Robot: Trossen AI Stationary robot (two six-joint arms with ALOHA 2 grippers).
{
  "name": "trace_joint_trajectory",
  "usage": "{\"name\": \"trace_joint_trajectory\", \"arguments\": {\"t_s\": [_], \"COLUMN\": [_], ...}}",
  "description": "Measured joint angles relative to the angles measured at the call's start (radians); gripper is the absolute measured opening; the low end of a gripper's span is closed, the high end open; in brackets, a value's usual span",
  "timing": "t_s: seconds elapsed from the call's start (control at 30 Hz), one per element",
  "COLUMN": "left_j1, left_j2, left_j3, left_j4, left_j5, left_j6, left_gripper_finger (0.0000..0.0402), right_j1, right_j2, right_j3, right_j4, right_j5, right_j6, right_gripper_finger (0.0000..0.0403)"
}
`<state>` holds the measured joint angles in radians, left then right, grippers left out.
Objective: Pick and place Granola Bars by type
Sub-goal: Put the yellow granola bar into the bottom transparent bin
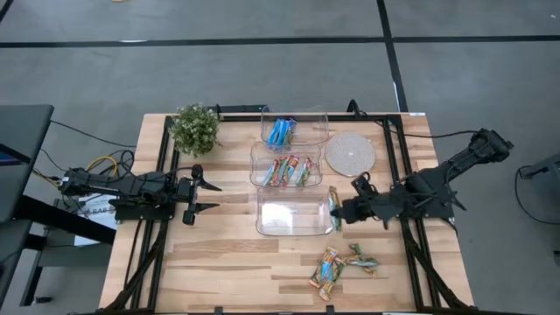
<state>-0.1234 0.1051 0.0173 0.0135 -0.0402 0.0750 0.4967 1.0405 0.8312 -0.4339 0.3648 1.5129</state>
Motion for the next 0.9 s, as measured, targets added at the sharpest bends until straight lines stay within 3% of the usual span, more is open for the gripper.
{"name": "trace_joint_trajectory", "arguments": {"t_s": [0.43, 0.7, 0.9], "left_j1": [0.000, 0.000, 0.000], "left_j2": [0.000, 0.000, 0.000], "left_j3": [0.000, 0.000, 0.000], "left_j4": [0.000, 0.000, 0.000], "left_j5": [0.000, 0.000, 0.000], "left_j6": [0.000, 0.000, 0.000], "left_gripper_finger": [0.0219, 0.0219, 0.0219], "right_j1": [-0.218, -0.277, -0.306], "right_j2": [0.388, 0.620, 0.712], "right_j3": [0.362, 0.606, 0.685], "right_j4": [0.019, 0.017, 0.014], "right_j5": [-0.081, -0.152, -0.162], "right_j6": [-0.190, -0.240, -0.231], "right_gripper_finger": [0.0063, 0.0063, 0.0063]}}
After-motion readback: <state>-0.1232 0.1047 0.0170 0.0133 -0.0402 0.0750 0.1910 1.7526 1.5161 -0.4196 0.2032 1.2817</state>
